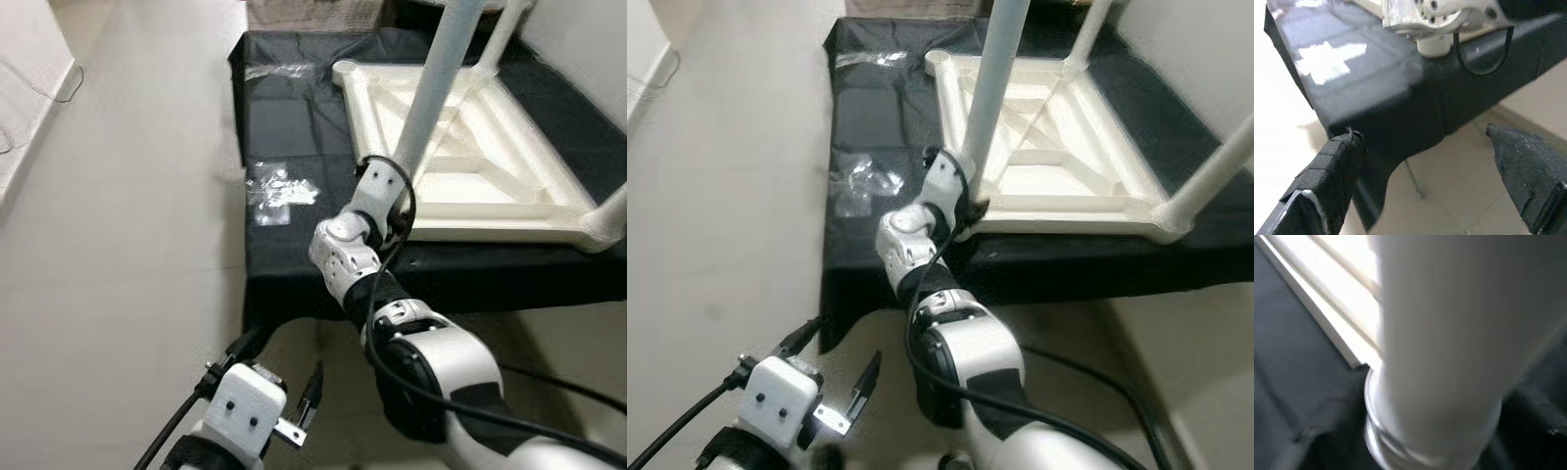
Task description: Building children table
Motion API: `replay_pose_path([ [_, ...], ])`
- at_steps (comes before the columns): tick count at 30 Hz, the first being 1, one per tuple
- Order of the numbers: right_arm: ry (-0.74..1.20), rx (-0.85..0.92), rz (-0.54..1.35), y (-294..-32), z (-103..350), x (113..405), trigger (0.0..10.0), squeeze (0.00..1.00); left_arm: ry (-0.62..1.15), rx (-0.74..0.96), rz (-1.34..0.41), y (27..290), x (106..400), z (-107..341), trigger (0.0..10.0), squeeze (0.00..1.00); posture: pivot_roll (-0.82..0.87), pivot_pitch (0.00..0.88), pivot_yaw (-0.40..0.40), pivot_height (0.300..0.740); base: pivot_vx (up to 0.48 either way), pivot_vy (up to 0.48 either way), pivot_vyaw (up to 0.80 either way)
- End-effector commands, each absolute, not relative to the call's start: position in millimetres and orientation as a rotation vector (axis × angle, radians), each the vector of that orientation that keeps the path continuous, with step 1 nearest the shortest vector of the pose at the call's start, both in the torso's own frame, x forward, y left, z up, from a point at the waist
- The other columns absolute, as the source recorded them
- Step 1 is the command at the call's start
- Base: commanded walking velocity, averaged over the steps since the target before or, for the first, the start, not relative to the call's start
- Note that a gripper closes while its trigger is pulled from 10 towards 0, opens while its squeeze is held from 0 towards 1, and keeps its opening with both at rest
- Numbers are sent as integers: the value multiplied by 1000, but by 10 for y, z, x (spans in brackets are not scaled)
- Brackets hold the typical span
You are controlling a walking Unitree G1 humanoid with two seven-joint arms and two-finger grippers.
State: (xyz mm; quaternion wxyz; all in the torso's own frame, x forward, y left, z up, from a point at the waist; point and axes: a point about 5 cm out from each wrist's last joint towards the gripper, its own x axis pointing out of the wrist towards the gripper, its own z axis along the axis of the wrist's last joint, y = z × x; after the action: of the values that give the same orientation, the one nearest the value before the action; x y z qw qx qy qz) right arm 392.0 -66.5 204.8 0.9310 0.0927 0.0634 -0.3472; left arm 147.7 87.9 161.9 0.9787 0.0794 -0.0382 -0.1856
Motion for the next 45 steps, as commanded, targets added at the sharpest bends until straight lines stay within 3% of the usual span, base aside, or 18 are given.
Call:
replay_pose_path([
  [1, 149, 219, -734, -730, 2033, 3929, 10000, 1000, -62, 164, -384, 869, 1462, 1573, 10000, 0, 157, 215, -33, 740, 0, 0, 0],
  [9, 125, 223, -722, -701, 2081, 3933, 10000, 1000, -57, 163, -381, 876, 1465, 1564, 10000, 0, 155, 216, -31, 740, 0, 0, 0],
  [10, 124, 233, -712, -681, 2078, 3930, 10000, 0, -56, 162, -381, 879, 1466, 1560, 10000, 0, 153, 214, -29, 740, 0, 0, 0],
  [23, 135, 209, -578, -478, 1950, 3856, 10000, 0, -56, 159, -375, 905, 1505, 1535, 10000, 0, 142, 206, -24, 740, 0, 0, 0],
  [33, 120, 162, -486, -474, 1887, 3761, 10000, 0, -58, 161, -372, 926, 1579, 1491, 10000, 0, 135, 184, -21, 740, 0, 0, 0],
  [45, 167, 84, -247, -548, 1740, 3557, 10000, 0, -63, 172, -357, 976, 1691, 1425, 10000, 0, 107, 142, -21, 740, 0, 0, 0],
])
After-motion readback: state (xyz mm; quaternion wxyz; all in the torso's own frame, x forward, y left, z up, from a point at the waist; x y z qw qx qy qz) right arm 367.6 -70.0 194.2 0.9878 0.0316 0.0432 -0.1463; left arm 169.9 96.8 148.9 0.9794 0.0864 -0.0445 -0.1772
